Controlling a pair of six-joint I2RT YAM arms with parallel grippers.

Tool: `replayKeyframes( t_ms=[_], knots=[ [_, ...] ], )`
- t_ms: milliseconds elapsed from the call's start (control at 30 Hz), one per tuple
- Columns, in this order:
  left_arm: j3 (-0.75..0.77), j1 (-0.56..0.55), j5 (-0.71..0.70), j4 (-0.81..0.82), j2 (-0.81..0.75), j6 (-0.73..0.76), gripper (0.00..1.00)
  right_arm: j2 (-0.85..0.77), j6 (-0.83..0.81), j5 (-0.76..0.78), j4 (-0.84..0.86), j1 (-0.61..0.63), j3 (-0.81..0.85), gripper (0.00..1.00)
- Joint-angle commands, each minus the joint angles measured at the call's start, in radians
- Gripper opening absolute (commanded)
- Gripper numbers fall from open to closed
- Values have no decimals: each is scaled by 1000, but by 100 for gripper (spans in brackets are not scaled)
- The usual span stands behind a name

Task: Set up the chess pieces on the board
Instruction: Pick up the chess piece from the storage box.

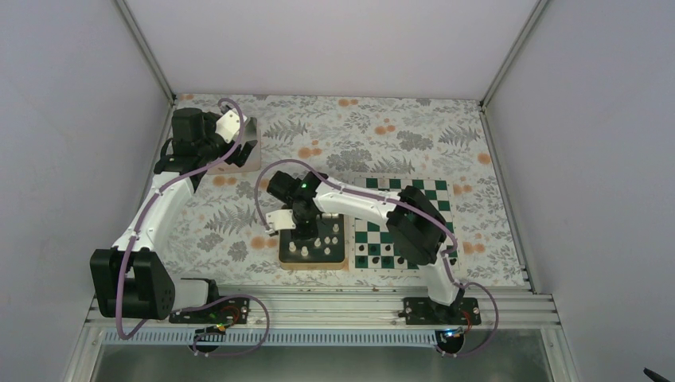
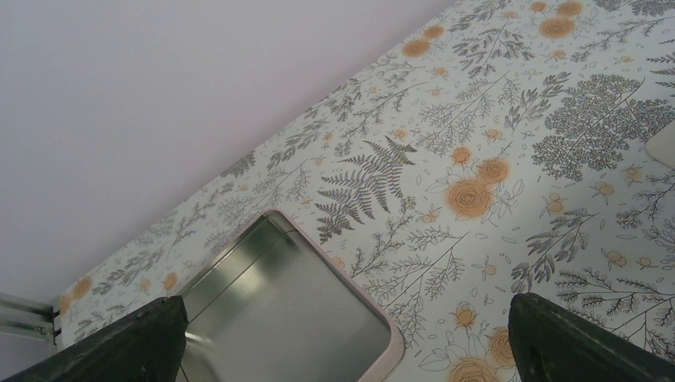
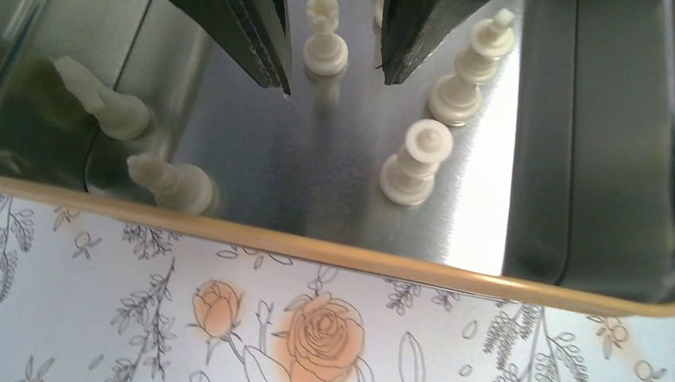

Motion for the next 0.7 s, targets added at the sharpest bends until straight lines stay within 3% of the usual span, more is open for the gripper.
replayKeyframes(
  t_ms=[0, 667],
  knots=[
    [2, 4, 17, 3, -20, 10, 100, -5, 19, 31, 13, -22, -16, 32],
    [0, 3, 14, 3, -17, 12, 100, 11, 6, 25, 14, -73, -57, 34]
  ],
)
